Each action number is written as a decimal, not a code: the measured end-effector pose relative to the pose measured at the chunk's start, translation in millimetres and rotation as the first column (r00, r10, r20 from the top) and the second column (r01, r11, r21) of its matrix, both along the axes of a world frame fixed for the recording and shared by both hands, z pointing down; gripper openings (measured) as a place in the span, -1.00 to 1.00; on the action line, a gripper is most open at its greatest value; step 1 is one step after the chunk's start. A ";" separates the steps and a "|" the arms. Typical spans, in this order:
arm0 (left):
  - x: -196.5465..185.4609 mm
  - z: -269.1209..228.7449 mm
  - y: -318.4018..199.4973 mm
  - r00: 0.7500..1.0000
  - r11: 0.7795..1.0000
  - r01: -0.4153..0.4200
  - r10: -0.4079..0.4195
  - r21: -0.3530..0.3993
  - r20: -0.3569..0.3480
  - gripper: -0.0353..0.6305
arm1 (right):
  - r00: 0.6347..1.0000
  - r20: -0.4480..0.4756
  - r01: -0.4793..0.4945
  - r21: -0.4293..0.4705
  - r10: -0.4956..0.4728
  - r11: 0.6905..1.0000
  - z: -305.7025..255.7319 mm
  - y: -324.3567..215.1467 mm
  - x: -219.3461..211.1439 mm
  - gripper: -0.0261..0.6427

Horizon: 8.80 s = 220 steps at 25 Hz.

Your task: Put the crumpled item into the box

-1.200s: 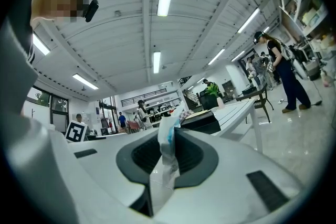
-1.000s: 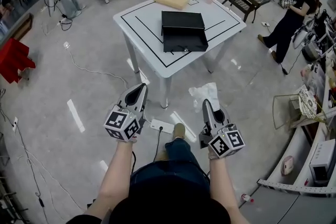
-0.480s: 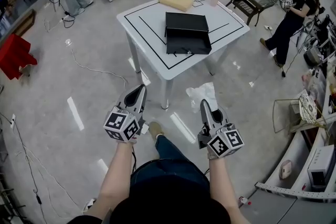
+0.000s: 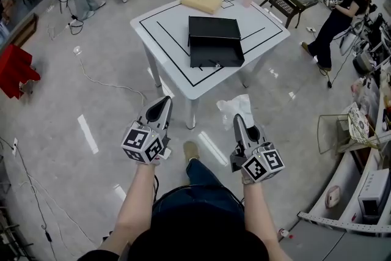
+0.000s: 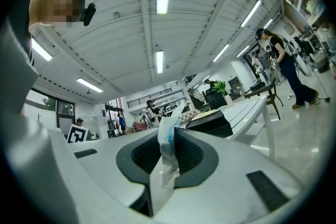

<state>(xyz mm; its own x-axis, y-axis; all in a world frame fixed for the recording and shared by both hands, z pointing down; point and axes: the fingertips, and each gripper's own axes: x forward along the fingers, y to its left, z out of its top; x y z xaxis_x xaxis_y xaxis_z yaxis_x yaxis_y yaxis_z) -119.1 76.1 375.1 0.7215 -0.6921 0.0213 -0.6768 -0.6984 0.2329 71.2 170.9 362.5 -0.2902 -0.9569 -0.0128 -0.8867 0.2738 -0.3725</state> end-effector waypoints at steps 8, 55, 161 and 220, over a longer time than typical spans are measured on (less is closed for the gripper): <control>24.4 0.1 -45.5 1.000 1.000 -0.021 0.021 0.016 0.004 -0.89 | 1.000 0.013 0.003 -0.003 -0.002 1.000 4.6 -51.5 20.1 -0.78; 111.4 50.8 -244.5 0.996 0.999 0.025 -0.021 -0.048 0.085 -0.89 | 0.979 0.110 0.179 -0.051 -0.173 0.982 38.4 -303.4 70.0 -0.78; 106.5 79.0 -293.8 0.997 0.997 0.015 -0.008 -0.082 0.082 -0.89 | 0.824 -0.545 -0.125 -0.444 -0.157 0.887 118.8 -367.5 71.6 -0.42; 96.8 85.0 -307.6 0.997 0.994 0.044 -0.037 -0.100 0.075 -0.89 | 0.554 -0.659 -0.088 -0.653 -0.508 0.752 157.1 -395.0 92.2 -0.33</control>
<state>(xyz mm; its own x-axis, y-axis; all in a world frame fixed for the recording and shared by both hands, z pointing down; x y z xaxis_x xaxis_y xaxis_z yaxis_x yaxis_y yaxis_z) -22.3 -231.5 460.1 0.6868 -0.7124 0.1443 -0.7219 -0.6452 0.2503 163.4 -224.0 519.6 -0.0869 -0.5775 0.8117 -0.8241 0.4995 0.2672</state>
